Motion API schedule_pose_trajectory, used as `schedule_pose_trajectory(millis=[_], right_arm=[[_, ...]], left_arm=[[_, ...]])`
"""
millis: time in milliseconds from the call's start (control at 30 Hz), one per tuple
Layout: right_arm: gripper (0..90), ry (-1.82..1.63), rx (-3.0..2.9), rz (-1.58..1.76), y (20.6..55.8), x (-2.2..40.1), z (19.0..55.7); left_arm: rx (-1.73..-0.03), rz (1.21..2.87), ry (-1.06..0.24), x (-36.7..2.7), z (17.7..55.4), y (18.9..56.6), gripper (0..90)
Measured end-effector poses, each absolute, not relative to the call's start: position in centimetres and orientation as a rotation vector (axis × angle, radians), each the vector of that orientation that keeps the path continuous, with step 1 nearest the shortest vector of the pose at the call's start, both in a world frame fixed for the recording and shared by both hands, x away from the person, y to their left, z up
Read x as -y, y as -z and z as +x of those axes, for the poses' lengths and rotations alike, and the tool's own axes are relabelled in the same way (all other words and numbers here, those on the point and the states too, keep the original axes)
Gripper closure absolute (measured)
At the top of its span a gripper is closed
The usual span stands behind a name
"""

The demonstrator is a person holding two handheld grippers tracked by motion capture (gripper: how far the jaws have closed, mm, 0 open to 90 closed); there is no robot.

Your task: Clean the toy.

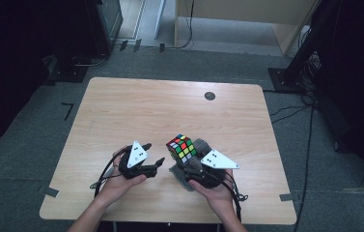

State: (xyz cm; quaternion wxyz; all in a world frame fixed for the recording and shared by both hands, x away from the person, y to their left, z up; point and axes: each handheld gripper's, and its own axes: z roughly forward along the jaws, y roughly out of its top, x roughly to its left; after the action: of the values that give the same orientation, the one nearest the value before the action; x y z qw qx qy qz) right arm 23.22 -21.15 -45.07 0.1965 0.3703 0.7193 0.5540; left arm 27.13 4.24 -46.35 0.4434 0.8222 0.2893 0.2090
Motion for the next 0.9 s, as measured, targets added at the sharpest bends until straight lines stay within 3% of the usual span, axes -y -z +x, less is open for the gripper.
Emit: schedule_pose_trajectory(millis=[167, 233, 400, 500, 600, 900], right_arm=[[34.3, -1.551, -2.028, 1.051, 45.1, 21.0, 23.2], [34.3, -1.549, -2.034, 1.050, 45.2, 20.9, 23.3], [34.2, -1.561, -2.050, 1.060, 45.2, 20.8, 23.2], [34.2, -1.583, -2.052, 1.078, 45.1, 20.7, 23.2], [34.2, -1.624, -2.058, 1.111, 45.0, 20.8, 23.3], [34.2, -1.706, -2.124, 1.183, 44.7, 20.4, 23.3]], left_arm=[[-0.683, 2.040, -0.509, -4.0, 27.4, 46.7, 34.9], [-0.670, 2.042, -0.440, -3.9, 27.8, 47.1, 32.5], [-0.634, 2.040, -0.437, -3.6, 27.5, 47.3, 27.3], [-0.592, 2.011, -0.492, -3.6, 26.8, 47.3, 23.9], [-0.531, 2.007, -0.482, -3.9, 26.6, 47.3, 13.2], [-0.397, 1.944, -0.583, -3.8, 25.6, 47.3, 12.1]])
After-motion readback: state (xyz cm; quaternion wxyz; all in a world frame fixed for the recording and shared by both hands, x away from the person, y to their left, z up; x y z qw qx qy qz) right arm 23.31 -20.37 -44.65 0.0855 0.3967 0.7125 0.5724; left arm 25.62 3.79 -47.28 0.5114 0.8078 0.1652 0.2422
